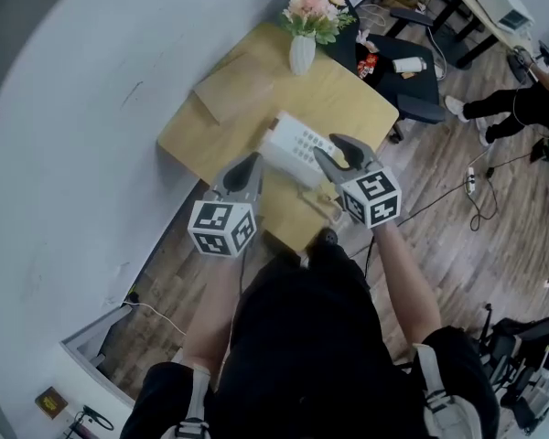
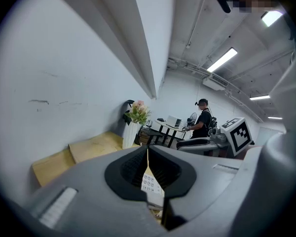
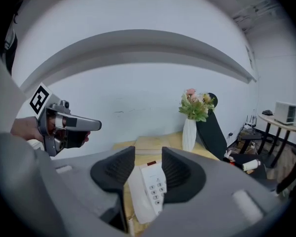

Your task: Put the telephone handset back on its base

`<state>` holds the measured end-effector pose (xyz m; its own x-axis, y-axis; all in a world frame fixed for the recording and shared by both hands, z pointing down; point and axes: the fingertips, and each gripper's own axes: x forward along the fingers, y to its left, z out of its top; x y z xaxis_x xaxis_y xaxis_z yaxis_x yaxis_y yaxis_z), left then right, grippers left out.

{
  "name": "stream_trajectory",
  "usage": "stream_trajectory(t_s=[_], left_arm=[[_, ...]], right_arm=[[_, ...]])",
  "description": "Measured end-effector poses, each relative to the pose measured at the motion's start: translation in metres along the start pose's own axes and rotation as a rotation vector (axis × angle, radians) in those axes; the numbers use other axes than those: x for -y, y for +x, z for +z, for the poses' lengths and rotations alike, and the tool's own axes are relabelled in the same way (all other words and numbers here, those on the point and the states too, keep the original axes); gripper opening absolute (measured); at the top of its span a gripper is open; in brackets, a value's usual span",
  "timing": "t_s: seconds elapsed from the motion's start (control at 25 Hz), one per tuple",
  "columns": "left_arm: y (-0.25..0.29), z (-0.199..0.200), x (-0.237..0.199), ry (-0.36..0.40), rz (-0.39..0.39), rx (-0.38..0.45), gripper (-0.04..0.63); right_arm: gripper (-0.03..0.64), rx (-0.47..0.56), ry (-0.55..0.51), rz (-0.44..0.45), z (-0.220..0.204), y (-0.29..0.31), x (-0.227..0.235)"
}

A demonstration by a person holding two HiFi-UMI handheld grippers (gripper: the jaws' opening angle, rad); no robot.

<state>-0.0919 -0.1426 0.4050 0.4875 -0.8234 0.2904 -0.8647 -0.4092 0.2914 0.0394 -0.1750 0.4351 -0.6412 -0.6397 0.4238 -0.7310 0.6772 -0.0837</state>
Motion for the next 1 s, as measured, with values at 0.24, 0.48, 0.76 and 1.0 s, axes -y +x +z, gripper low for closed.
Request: stream_trajectory(t_s=[0.24, 0.48, 0.76, 1.0], left_arm=[[-0.008, 0.03, -0.002, 0.028, 0.007, 0.053, 0.012], [-0.017, 0.052, 0.001, 0.048, 0.01, 0.095, 0.013], [-0.025, 0.063, 0.004, 0.066, 0.007, 0.107, 0.013], [-0.032, 0.066, 0.004, 0.07, 0.009, 0.112, 0.012]], right_arm=[[0.146, 0.076, 0.034, -0.019, 0.037, -0.021, 0.003], [0.115, 0.148, 0.042, -0.037, 0.07, -0.041, 0.004], [0.083, 0.171, 0.026, -0.039, 0.083, -0.051, -0.002], [0.048, 0.195, 0.026, -0.04, 0.092, -0.059, -0.007]])
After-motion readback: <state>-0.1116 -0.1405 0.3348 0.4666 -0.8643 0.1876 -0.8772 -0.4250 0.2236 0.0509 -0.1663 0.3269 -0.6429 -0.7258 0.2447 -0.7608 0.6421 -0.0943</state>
